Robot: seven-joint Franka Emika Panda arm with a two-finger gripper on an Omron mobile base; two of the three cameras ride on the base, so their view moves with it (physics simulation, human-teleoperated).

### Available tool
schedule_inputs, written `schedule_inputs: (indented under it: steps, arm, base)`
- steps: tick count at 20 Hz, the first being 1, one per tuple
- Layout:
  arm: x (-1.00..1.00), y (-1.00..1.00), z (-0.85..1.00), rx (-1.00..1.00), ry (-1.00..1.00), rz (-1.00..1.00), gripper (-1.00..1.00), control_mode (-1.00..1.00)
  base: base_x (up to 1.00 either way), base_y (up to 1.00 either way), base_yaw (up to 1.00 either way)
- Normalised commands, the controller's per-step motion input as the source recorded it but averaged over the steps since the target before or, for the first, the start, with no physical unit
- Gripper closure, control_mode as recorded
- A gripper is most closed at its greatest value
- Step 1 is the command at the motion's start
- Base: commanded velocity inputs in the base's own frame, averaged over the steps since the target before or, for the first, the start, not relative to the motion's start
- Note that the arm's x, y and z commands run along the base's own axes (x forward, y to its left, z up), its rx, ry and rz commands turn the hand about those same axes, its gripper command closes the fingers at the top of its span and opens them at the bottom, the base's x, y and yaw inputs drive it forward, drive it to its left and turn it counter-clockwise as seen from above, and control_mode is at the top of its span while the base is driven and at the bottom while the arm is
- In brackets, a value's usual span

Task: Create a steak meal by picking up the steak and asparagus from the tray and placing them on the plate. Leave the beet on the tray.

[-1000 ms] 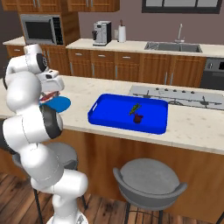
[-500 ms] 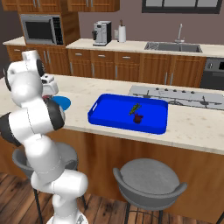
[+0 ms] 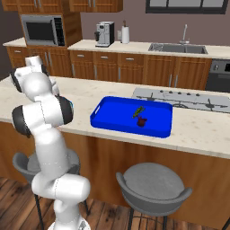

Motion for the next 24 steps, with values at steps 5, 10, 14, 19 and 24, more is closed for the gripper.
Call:
schedule_inputs:
  steps: [5,10,14,19,24]
  arm:
    - [0.38,0.22,-0.25,0.0,0.0,0.0,1.0,-1.0]
    - [0.21,0.02,-0.25,0.0,0.0,0.0,1.0,-1.0]
    - [0.09,0.0,-0.28,0.0,0.0,0.0,1.0,-1.0]
    - [0.01,0.0,-0.19,0.0,0.0,0.0,-1.0,-1.0]
    - [0.0,-0.21,0.0,0.0,-0.04,-0.03,-1.0,-1.0]
  base:
    - [0.0,0.0,0.0]
    - [0.0,0.0,0.0]
    - [0.0,0.0,0.0]
    - [0.0,0.0,0.0]
    - [0.0,0.0,0.0]
